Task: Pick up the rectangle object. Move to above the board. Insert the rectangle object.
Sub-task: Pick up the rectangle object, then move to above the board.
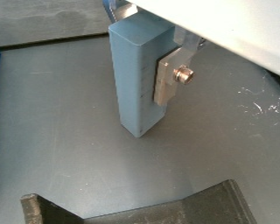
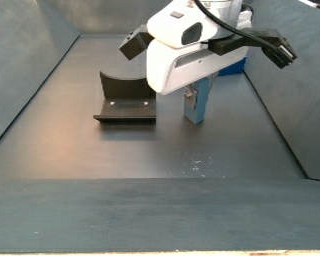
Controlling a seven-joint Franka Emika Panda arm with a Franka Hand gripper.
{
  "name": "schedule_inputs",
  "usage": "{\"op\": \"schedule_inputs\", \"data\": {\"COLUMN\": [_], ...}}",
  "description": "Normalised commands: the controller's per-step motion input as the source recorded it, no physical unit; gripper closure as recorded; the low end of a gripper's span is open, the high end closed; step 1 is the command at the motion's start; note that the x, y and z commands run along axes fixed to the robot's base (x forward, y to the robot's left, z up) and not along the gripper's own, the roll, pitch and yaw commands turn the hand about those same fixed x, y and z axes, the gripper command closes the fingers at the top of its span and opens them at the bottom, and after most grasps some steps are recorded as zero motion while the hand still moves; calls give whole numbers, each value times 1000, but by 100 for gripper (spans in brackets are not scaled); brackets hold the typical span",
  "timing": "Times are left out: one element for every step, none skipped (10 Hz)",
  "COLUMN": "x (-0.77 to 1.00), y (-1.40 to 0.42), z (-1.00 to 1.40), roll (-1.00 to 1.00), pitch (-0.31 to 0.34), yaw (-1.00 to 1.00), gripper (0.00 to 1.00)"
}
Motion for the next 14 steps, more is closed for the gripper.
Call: {"op": "schedule_inputs", "data": {"x": [0, 0, 0, 0, 0, 0, 0, 0, 0, 0, 0, 13, -25, -33], "y": [0, 0, 0, 0, 0, 0, 0, 0, 0, 0, 0, -220, -229, -220], "z": [0, 0, 0, 0, 0, 0, 0, 0, 0, 0, 0, 1000, 1000, 1000], "roll": [0, 0, 0, 0, 0, 0, 0, 0, 0, 0, 0, 213, 204, 220], "pitch": [0, 0, 0, 0, 0, 0, 0, 0, 0, 0, 0, -277, -131, -65], "yaw": [0, 0, 0, 0, 0, 0, 0, 0, 0, 0, 0, 351, 479, 398], "gripper": [100, 100, 100, 100, 100, 100, 100, 100, 100, 100, 100, 100, 100, 100]}}
